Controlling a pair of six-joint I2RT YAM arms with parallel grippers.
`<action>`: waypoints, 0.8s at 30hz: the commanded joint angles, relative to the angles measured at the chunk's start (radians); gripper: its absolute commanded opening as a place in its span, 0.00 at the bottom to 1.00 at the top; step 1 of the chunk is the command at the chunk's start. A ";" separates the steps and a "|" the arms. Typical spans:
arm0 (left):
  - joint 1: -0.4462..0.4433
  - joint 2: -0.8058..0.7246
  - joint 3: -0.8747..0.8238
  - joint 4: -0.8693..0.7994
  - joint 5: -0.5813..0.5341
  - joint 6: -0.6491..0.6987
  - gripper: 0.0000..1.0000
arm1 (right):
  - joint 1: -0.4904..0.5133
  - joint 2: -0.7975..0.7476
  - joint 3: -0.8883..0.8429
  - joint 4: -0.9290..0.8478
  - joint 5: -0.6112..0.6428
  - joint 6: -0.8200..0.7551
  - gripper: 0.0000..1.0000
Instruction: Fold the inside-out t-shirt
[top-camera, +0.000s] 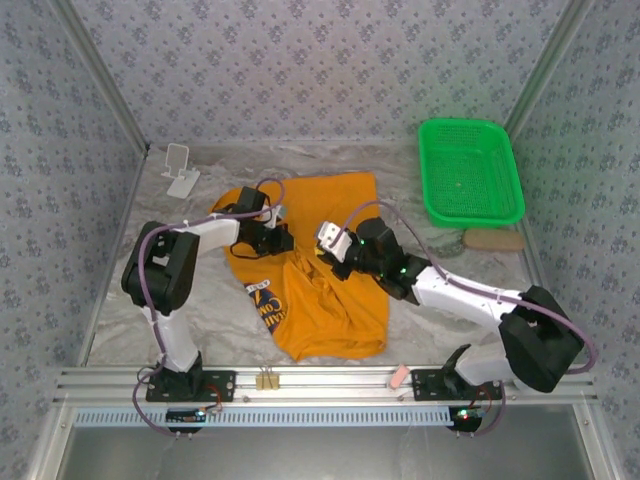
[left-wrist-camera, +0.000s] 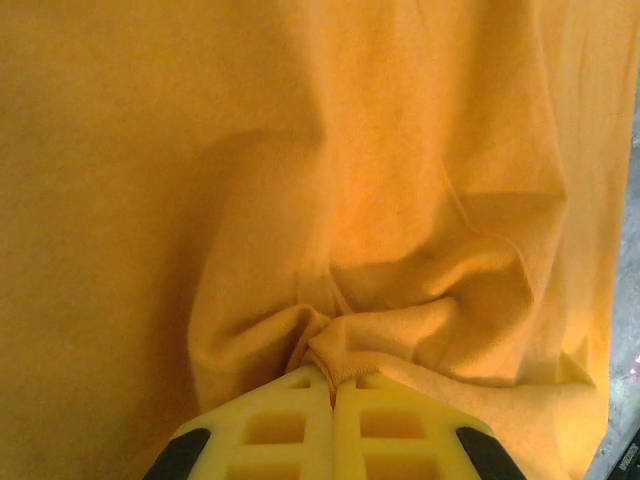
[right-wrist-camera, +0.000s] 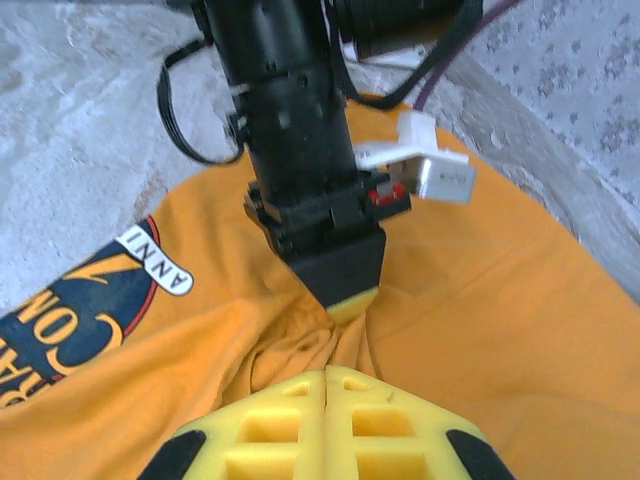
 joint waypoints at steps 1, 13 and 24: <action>-0.005 -0.016 0.008 0.062 0.034 0.022 0.02 | -0.007 0.043 0.045 -0.102 -0.077 0.033 0.04; -0.005 -0.211 -0.098 0.004 0.022 0.021 0.29 | 0.109 0.323 0.109 -0.024 0.230 0.558 0.35; -0.051 -0.271 -0.196 -0.052 -0.009 -0.005 0.34 | 0.101 0.454 0.204 -0.080 0.272 0.663 0.36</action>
